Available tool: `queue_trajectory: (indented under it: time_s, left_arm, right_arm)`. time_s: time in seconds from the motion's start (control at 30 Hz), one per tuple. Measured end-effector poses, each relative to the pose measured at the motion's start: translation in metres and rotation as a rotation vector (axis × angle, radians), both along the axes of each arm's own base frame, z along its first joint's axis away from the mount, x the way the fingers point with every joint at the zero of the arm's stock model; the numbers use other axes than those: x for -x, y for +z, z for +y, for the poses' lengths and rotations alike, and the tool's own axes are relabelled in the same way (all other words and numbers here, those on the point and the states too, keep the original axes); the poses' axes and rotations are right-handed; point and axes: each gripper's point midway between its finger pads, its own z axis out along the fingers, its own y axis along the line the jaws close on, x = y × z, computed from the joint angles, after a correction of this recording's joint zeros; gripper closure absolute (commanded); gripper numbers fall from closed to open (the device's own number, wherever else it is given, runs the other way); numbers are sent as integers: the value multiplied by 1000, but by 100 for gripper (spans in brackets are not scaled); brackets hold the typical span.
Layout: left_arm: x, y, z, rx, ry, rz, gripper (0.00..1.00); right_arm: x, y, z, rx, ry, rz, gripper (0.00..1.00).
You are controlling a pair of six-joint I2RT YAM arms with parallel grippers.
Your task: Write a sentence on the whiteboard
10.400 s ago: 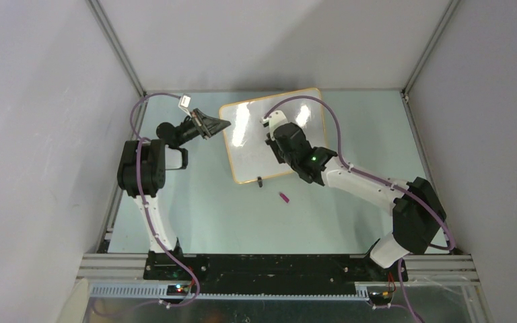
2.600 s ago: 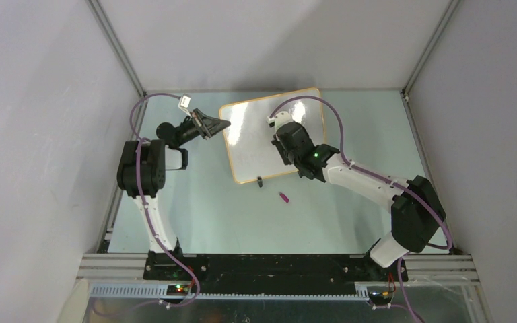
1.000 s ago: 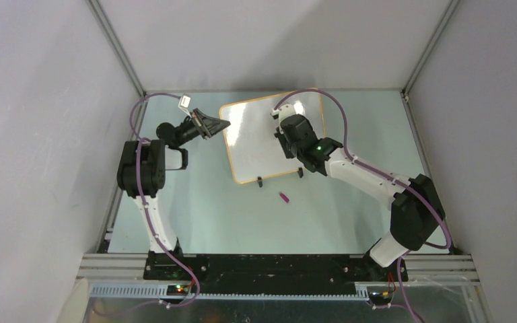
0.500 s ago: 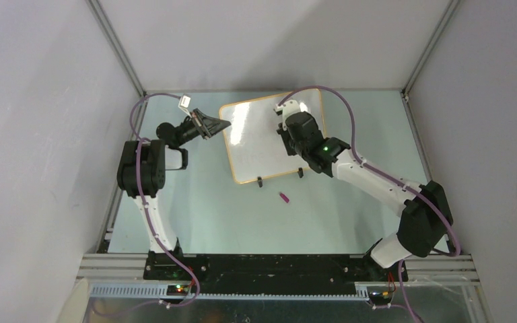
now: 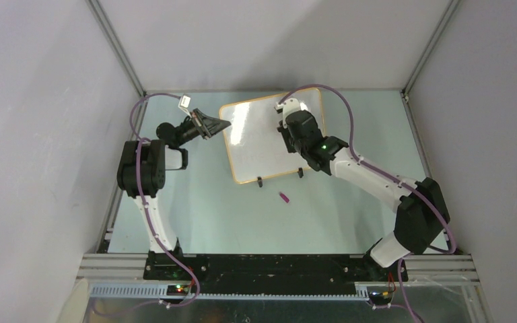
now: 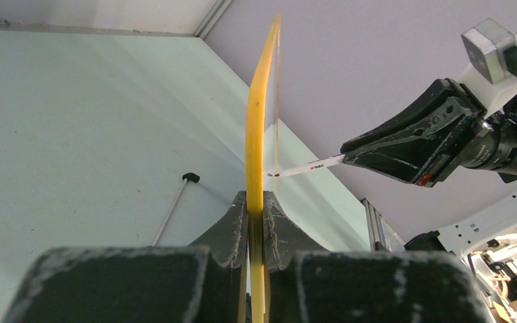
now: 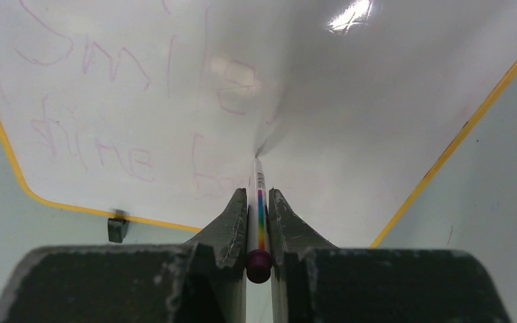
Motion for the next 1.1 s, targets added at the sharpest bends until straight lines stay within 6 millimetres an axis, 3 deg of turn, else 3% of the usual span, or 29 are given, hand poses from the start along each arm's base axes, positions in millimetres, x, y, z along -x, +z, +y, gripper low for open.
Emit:
queue_trajectory:
  time_s: [0.17, 1.1]
  left_arm:
    - [0, 0, 0, 1, 1, 0, 100]
    - [0, 0, 0, 0, 1, 0, 100]
  right_arm:
    - [-4, -9, -1, 23, -12, 10, 100]
    - [-4, -11, -4, 41, -24, 16, 100]
